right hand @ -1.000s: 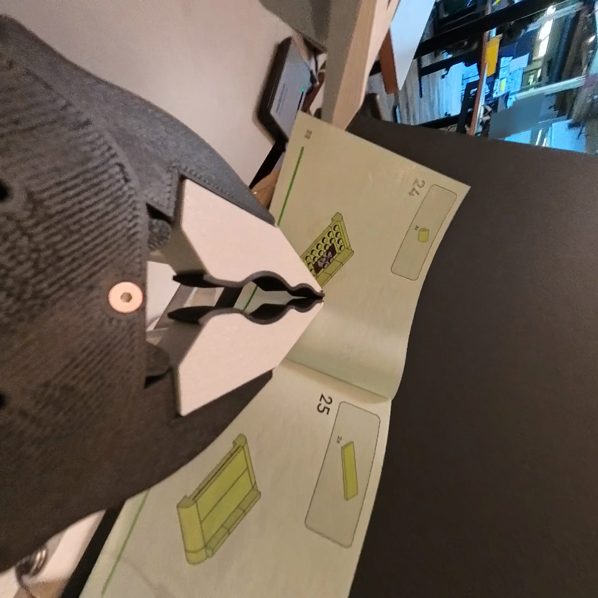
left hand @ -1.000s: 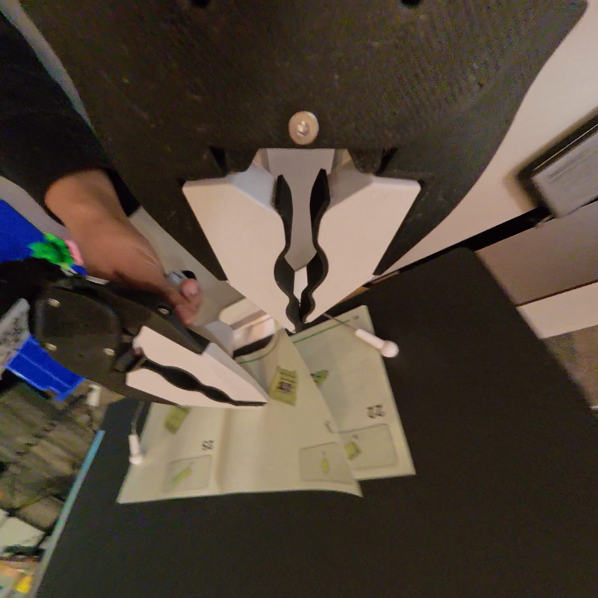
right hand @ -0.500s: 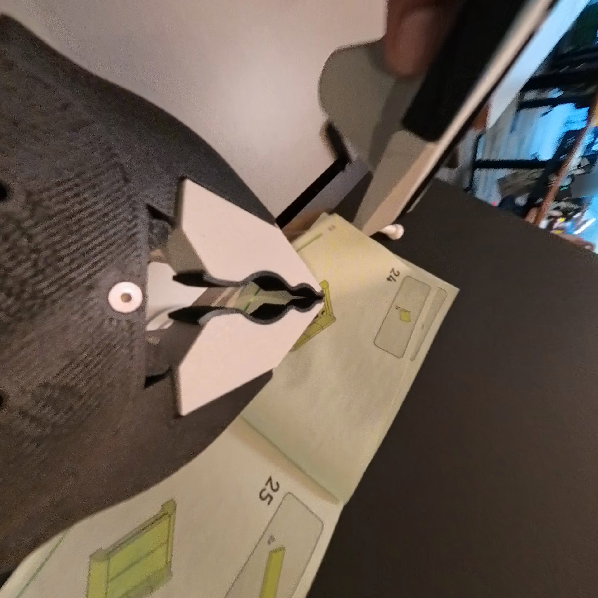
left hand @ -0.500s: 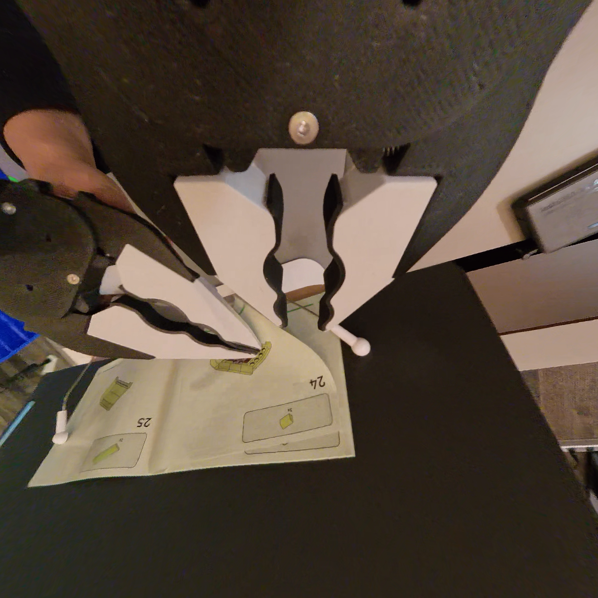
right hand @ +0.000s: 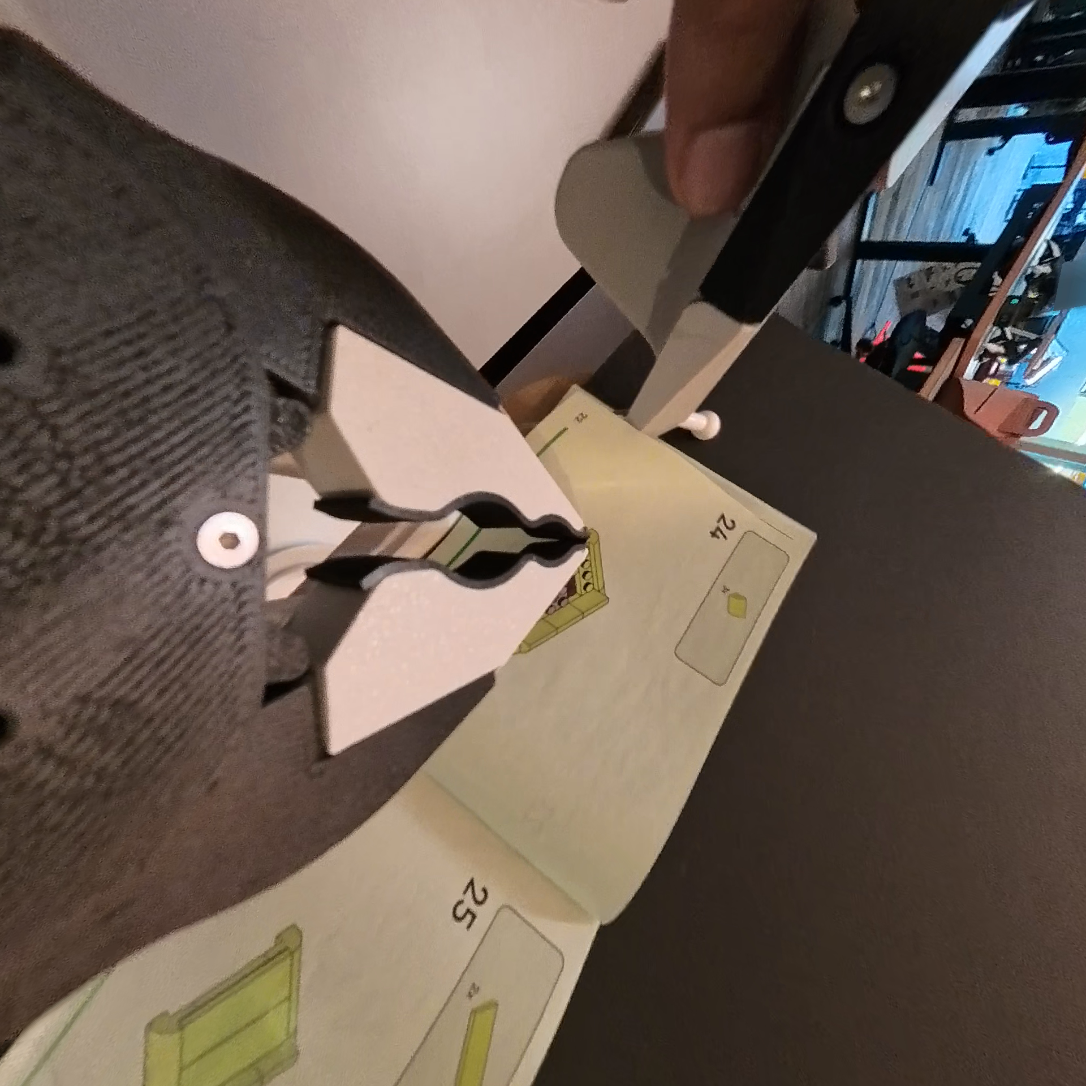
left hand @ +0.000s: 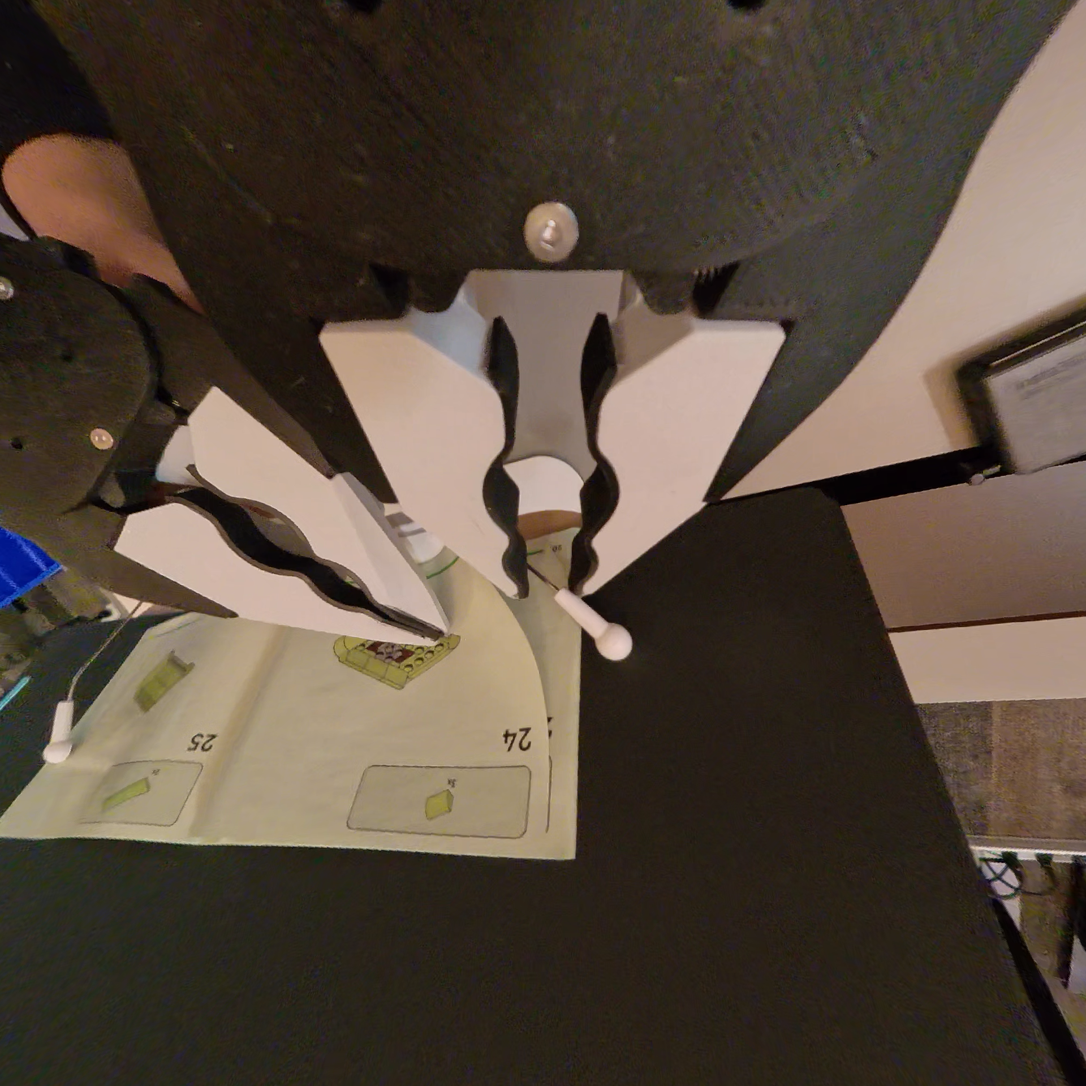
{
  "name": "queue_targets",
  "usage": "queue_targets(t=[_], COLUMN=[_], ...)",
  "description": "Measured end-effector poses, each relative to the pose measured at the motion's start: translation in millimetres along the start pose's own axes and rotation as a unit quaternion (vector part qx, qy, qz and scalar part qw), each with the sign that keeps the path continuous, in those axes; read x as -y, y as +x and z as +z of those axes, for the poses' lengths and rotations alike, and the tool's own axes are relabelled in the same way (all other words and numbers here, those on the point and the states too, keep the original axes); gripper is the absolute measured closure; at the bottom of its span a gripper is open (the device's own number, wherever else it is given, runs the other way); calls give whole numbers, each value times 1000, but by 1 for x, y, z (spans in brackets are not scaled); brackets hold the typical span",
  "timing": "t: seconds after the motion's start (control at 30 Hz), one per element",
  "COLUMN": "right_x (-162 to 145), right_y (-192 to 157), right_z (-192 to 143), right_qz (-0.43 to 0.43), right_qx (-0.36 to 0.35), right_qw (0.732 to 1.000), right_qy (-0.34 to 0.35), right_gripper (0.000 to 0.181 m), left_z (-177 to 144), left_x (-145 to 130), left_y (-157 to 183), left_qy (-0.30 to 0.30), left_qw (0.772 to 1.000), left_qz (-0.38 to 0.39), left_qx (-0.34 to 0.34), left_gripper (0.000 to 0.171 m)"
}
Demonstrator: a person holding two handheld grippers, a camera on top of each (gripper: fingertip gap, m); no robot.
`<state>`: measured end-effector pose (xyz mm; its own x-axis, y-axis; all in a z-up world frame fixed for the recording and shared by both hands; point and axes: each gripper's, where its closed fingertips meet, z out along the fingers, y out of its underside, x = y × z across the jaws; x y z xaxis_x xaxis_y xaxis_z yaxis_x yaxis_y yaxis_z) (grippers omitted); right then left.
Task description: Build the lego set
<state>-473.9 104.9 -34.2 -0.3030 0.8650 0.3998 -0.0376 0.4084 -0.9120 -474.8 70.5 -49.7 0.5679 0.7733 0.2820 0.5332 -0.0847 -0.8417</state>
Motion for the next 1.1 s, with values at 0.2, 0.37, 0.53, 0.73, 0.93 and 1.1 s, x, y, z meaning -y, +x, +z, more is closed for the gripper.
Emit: queue_targets(t=[0.2, 0.37, 0.53, 0.73, 0.93, 1.1], right_x=[2, 9, 13, 13, 14, 15], right_y=[5, 9, 9, 10, 10, 11], right_z=[0, 3, 5, 6, 6, 7], right_qz=[69, 141, 165, 136, 137, 146], right_qx=[15, 41, 55, 29, 25, 15], right_qw=[997, 988, 983, 989, 989, 987], right_qy=[12, 41, 53, 55, 56, 65], right_gripper=[181, 181, 181, 181, 181, 181], left_z=[-2, -8, -11, -12, -12, -14], left_x=[2, 1, -1, -5, -4, -6], left_y=[1, 1, 0, -1, -1, 0], left_qy=[11, 0, -15, -28, -26, -33], left_qw=[1000, 999, 998, 997, 996, 996], left_qz=[13, 40, 65, 73, 81, 82], left_qx=[-19, 0, 18, 21, 26, 20], left_gripper=[164, 165, 166, 171, 171, 171])
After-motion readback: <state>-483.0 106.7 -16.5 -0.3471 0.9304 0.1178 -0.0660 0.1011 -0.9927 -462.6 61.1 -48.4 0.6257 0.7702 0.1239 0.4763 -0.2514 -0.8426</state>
